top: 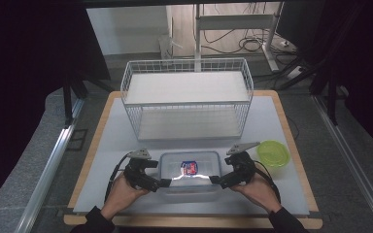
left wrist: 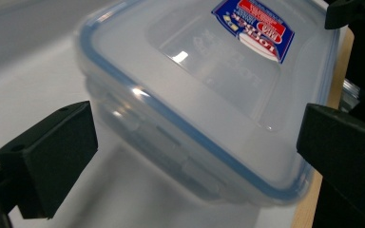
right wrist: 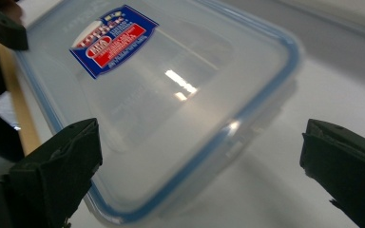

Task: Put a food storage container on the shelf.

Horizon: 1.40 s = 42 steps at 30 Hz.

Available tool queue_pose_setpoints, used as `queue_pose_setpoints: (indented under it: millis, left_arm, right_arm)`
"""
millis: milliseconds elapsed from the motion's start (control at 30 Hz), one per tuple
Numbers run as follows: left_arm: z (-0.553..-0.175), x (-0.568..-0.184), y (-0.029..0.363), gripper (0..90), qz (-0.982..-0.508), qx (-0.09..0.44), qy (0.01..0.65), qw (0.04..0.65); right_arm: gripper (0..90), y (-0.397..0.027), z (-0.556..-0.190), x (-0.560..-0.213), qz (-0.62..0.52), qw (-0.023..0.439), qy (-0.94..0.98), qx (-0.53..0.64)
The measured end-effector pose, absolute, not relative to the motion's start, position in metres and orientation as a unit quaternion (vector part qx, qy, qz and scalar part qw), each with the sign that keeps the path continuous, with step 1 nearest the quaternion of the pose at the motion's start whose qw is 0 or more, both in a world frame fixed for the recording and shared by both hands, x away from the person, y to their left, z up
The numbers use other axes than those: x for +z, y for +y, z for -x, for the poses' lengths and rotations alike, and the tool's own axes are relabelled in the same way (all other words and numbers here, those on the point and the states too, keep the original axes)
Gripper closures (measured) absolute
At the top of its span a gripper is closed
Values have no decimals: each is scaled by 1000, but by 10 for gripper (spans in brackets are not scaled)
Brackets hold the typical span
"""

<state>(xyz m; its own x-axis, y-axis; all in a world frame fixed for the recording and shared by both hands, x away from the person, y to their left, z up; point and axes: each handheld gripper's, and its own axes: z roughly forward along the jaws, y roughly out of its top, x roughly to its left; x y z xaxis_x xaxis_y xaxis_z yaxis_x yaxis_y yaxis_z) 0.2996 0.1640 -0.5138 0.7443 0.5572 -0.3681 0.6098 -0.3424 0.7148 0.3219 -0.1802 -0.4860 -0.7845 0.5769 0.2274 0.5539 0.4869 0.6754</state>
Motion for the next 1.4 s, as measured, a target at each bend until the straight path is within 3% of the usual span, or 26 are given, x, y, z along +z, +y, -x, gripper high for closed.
queue_pose_setpoints:
  millis: [300,433,733,1100,1400]
  left_arm:
    - [-309,-520,164,0,-813,-81,359,451]
    - [-303,-518,162,6,-813,-79,367,445]
    - [-288,-514,164,97,-806,-67,379,449]
    - [-266,-515,186,434,-754,-78,398,516]
    - [-257,-519,192,509,-732,-93,411,536]
  right_arm:
    - [1,-174,-341,-501,-353,-88,841,400]
    - [82,-182,-340,-502,-373,-120,827,402]
    - [219,-190,-320,-494,-380,-97,824,409]
    - [434,-204,-289,-490,-391,-84,806,437]
    - [498,-210,-288,-492,-420,-108,774,462]
